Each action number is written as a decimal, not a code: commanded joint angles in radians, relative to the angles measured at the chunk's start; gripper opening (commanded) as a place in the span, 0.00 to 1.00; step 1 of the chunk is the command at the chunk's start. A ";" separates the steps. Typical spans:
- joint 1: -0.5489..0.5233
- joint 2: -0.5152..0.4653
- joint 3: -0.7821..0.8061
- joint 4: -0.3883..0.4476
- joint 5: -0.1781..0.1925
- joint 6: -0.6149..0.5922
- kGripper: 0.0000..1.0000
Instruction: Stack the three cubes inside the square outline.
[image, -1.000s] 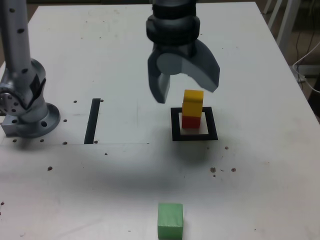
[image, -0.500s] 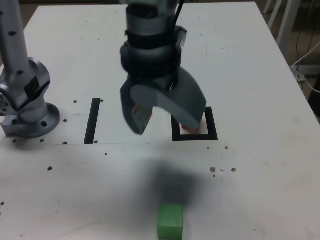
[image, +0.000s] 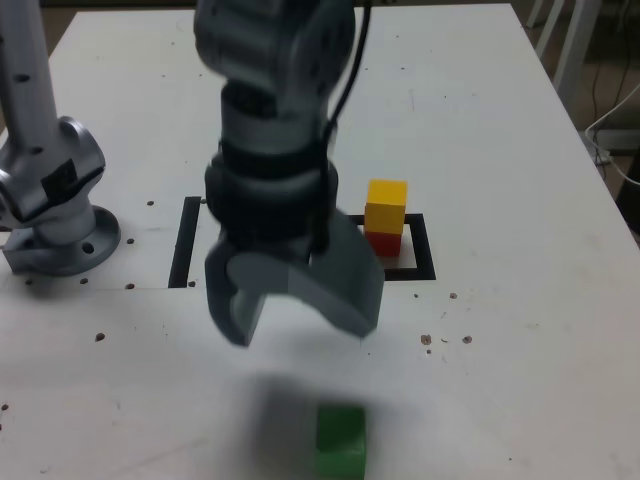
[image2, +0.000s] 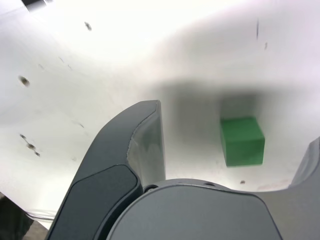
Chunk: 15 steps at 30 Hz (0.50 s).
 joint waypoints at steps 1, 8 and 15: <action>-0.023 0.023 -0.014 -0.002 -0.011 -0.023 0.99; -0.075 0.072 -0.042 -0.022 -0.030 -0.064 0.99; -0.091 0.121 -0.083 -0.034 -0.037 -0.067 0.99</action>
